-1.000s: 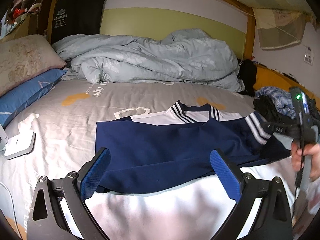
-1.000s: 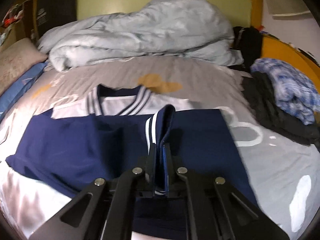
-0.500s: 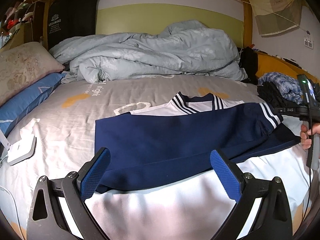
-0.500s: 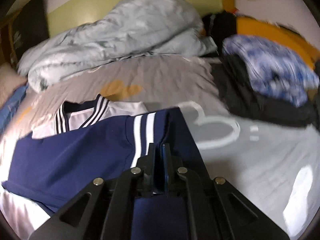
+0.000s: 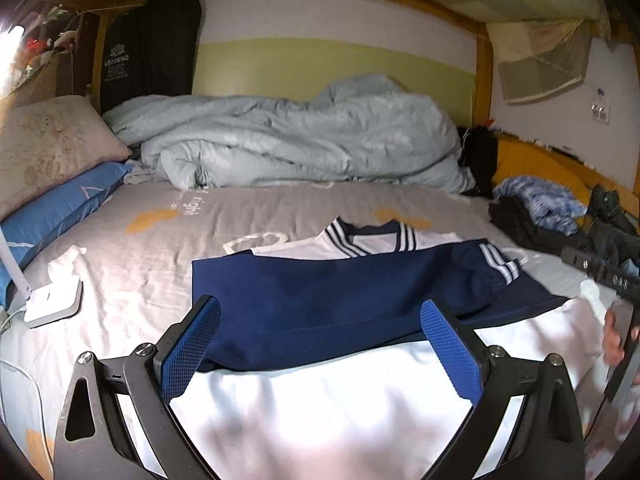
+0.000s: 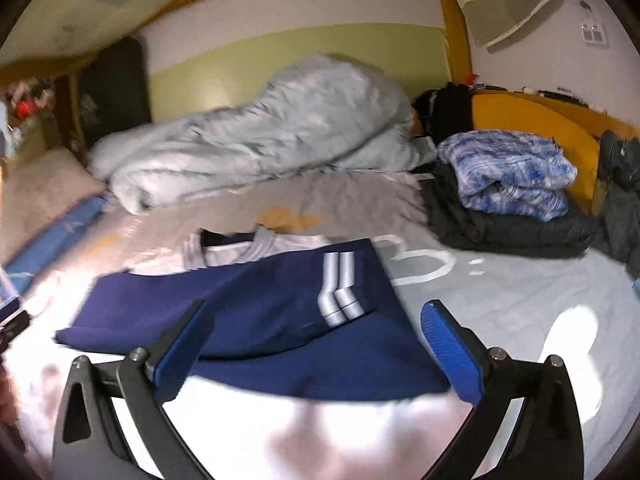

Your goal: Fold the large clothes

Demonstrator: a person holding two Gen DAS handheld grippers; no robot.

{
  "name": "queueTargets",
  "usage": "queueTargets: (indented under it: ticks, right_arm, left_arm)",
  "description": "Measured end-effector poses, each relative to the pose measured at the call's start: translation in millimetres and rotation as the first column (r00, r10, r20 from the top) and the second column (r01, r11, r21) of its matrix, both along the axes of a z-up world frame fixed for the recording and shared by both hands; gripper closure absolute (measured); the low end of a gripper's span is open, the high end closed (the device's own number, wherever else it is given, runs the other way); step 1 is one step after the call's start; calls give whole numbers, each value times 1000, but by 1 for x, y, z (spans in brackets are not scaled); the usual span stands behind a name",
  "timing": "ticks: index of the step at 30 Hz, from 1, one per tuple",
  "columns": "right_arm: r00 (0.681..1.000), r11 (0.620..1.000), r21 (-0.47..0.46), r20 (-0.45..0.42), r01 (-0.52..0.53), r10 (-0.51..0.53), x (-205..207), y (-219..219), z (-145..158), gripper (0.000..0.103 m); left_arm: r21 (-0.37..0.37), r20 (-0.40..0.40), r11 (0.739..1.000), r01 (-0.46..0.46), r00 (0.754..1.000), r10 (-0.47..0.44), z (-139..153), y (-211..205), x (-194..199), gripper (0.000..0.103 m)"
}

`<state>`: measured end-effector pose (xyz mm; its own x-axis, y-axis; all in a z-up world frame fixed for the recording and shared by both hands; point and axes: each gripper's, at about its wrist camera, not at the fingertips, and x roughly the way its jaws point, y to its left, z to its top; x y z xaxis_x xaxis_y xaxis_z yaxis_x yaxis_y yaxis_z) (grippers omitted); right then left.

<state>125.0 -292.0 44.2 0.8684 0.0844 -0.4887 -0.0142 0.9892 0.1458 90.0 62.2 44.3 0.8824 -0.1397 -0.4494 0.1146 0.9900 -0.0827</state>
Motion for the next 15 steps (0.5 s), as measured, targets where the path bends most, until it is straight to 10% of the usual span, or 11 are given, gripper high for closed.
queueTargets:
  ticks: [15]
  right_arm:
    - [992, 987, -106, -32, -124, 121, -76, 59, -35, 0]
  left_arm:
    - [6, 17, 1000, -19, 1000, 19, -10, -9, -60, 1]
